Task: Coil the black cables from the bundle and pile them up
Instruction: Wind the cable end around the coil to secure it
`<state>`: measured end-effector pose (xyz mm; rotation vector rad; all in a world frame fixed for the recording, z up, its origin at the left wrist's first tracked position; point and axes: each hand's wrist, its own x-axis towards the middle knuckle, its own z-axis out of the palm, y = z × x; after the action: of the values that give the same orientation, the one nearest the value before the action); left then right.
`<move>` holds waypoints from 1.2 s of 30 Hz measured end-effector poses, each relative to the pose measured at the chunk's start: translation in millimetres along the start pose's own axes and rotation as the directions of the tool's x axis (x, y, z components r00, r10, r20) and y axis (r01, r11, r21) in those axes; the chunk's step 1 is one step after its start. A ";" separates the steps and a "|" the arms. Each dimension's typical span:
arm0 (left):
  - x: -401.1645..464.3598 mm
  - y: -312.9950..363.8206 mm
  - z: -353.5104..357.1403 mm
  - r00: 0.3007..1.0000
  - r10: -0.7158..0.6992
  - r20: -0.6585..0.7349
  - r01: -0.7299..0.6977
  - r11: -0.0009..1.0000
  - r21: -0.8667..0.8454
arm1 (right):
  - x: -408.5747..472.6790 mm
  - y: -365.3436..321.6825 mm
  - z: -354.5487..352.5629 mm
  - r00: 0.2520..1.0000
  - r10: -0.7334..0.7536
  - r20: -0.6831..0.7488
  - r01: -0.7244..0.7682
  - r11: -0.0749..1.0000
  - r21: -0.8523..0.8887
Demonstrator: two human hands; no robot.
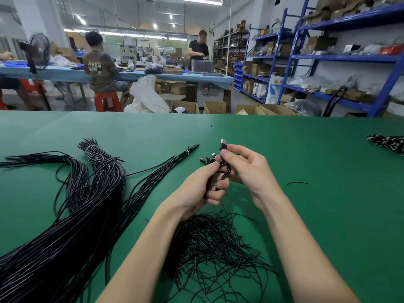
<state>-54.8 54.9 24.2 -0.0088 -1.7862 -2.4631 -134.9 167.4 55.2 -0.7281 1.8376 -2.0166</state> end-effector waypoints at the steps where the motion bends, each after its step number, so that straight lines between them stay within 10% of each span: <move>1: 0.1 -0.7 -0.2 1.000 0.015 -0.004 -0.015 1.000 -0.001 | 0.0 -1.0 1.2 1.000 0.001 -0.004 -0.001 1.000 0.025; 36: -3.0 -1.8 -22.7 0.972 -0.172 -0.162 0.134 0.965 -0.225 | -3.7 34.5 -11.3 0.981 0.180 0.066 -0.191 0.935 0.298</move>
<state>-50.7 34.1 15.2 0.3384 -1.4962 -2.6523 -141.8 174.5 20.1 -0.4809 1.4661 -2.0779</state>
